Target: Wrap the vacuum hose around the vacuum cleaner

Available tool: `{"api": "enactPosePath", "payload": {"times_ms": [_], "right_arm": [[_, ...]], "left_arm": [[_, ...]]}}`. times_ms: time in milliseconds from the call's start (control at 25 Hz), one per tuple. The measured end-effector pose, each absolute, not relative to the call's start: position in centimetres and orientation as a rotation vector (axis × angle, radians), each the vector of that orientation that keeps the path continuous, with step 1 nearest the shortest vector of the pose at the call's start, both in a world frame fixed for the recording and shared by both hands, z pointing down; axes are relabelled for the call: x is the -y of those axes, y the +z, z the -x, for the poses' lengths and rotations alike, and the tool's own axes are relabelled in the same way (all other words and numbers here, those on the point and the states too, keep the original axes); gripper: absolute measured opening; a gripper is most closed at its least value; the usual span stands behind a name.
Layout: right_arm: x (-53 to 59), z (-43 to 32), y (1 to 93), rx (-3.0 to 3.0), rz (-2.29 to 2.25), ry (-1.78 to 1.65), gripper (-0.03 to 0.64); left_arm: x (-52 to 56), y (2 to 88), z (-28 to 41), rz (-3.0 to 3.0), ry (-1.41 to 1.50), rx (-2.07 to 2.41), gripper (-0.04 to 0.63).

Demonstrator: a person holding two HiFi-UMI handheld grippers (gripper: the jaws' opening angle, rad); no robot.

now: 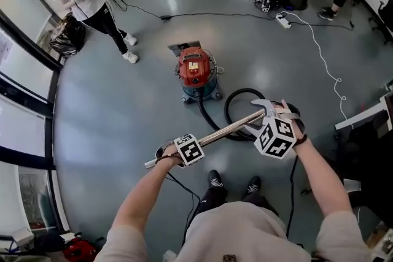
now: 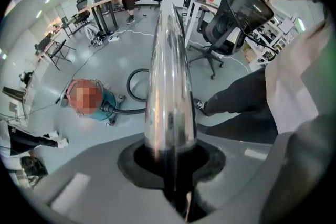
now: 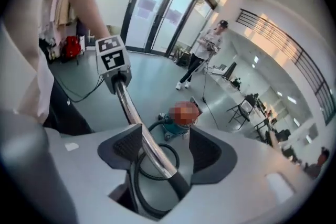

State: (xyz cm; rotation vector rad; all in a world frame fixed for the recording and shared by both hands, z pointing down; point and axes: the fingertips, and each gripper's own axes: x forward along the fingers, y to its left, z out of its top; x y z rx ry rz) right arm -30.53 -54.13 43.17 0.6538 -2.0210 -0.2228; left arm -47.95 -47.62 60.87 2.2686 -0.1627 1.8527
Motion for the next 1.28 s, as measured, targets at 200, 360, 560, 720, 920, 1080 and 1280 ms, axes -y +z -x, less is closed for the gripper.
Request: {"api": "enactPosePath", "payload": {"times_ms": [200, 360, 560, 720, 920, 1080, 1280], "right_arm": [[53.2, 31.4, 47.1, 2.073, -0.713, 0.112, 0.291], [52.8, 31.8, 50.4, 2.130, -0.803, 0.394, 0.295], [53.8, 31.6, 54.1, 2.227, -0.933, 0.807, 0.342], [53.9, 31.5, 57.7, 2.274, -0.988, 1.022, 0.394], [55.7, 30.4, 62.5, 2.357, -1.015, 1.287, 0.403], [56.0, 29.8, 66.1, 2.404, -1.024, 1.454, 0.344], [55.6, 27.4, 69.5, 2.441, -1.065, 1.448, 0.244]], "left_arm": [[47.9, 63.3, 49.3, -2.216, 1.679, 0.257, 0.074], [47.3, 64.5, 48.9, -2.160, 1.534, 0.314, 0.072], [46.5, 65.9, 45.3, -2.107, 1.396, 0.382, 0.071], [45.3, 67.3, 40.7, -2.057, 1.290, 0.473, 0.071], [44.0, 70.5, 34.1, -2.015, 1.144, 0.528, 0.071], [42.3, 72.8, 29.8, -1.999, 1.045, 0.500, 0.071], [40.9, 75.5, 25.7, -1.964, 0.922, 0.485, 0.071]]}}
